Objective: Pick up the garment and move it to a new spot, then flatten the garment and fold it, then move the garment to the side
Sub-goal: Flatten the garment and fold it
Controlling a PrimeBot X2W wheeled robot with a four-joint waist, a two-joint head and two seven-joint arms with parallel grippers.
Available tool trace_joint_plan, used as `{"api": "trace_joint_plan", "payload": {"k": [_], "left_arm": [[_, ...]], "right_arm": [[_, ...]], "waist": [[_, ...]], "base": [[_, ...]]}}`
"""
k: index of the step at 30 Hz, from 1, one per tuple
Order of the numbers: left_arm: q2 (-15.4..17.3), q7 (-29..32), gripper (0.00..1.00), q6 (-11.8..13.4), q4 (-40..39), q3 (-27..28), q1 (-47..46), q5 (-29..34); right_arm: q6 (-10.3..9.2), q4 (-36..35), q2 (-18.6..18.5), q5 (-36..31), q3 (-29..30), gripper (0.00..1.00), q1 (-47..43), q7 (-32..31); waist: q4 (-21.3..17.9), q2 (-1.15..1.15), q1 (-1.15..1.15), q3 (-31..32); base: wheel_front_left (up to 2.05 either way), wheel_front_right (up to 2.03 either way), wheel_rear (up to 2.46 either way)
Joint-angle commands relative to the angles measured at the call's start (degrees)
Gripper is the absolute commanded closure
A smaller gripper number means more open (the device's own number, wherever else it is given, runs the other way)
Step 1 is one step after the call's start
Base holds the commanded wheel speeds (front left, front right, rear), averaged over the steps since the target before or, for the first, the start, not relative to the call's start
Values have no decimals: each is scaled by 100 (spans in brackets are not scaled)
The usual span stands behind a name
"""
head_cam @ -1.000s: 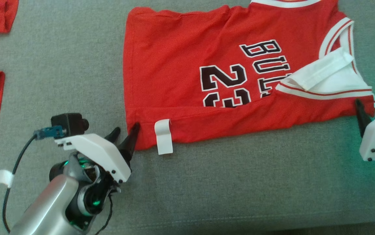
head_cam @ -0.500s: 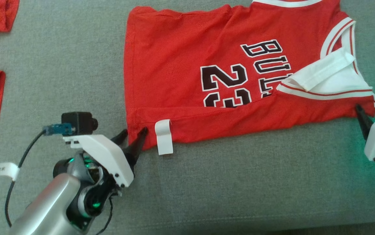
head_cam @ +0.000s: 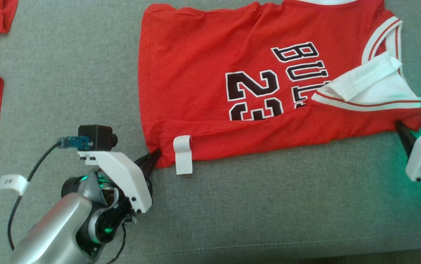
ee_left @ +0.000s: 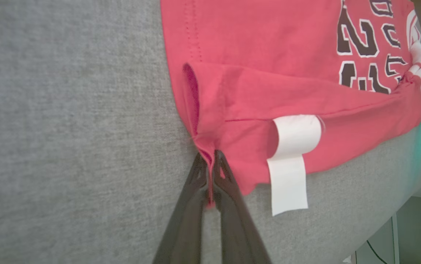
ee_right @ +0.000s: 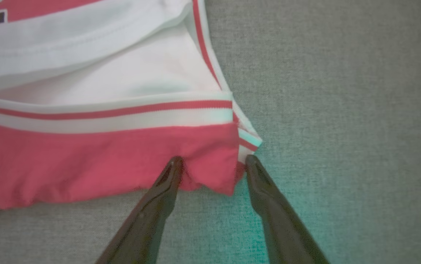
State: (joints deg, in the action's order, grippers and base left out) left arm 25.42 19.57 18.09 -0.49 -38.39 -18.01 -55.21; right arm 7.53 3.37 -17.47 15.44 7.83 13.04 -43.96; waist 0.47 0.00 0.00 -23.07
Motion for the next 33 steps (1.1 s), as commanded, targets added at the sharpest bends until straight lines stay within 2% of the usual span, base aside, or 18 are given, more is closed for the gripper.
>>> {"api": "trace_joint_plan", "payload": {"k": [1,5,9,14,16,17,18,19,20,23,27,31,33], "left_arm": [[40,78,100,-60,77,14,-39,-7],[104,21,100,-205,-51,108,69,-157],[222,-13,100,-229,-410,220,313,-317],[532,0,100,-46,-1541,323,1132,-602],[535,-24,100,11,-1607,300,1237,-593],[532,-52,96,37,-1586,284,1239,-541],[493,-85,63,55,-1555,271,1226,-512],[424,-115,0,66,-1524,268,1210,-518],[374,-132,0,73,-1487,258,1184,-514],[397,-158,0,44,-1402,195,1072,-359],[643,-122,0,44,-1457,326,978,-292],[814,-172,0,164,-1545,720,504,-193],[752,-155,0,203,-1471,831,53,-112]], "right_arm": [[-4,-217,22,105,-1,100,-10,-58],[-4,-314,55,286,192,100,9,-138],[-4,-532,-20,450,333,100,-118,-314],[-4,-1326,-453,711,586,100,-964,-893],[-4,-1441,-453,710,666,100,-1130,-922],[-4,-1462,-425,700,690,87,-1183,-926],[-4,-1474,-396,679,693,63,-1219,-916],[-4,-1482,-379,647,677,30,-1243,-899],[-4,-1486,-375,608,643,0,-1262,-882],[-4,-1502,-386,513,574,0,-1255,-806],[-4,-1673,-719,381,481,0,-1115,-740],[-4,-1943,-1004,495,423,0,-428,-750],[-4,-1987,-1058,523,327,0,135,-755]], "waist": [[-5,0,0,50],[-18,0,0,205],[-4,0,0,341],[65,0,0,430],[80,0,0,393],[81,0,0,373],[80,0,0,354],[78,0,0,339],[73,0,0,327],[39,0,0,297],[-15,0,0,228],[-11,0,0,-3],[33,0,0,-211]], "base": [[0,0,0],[0,0,0],[0,0,0],[0,0,0],[0,0,0],[0,0,0],[0,0,0],[0,0,0],[0,0,0],[0,0,0],[0,0,0],[0,0,0],[0,0,0]]}}
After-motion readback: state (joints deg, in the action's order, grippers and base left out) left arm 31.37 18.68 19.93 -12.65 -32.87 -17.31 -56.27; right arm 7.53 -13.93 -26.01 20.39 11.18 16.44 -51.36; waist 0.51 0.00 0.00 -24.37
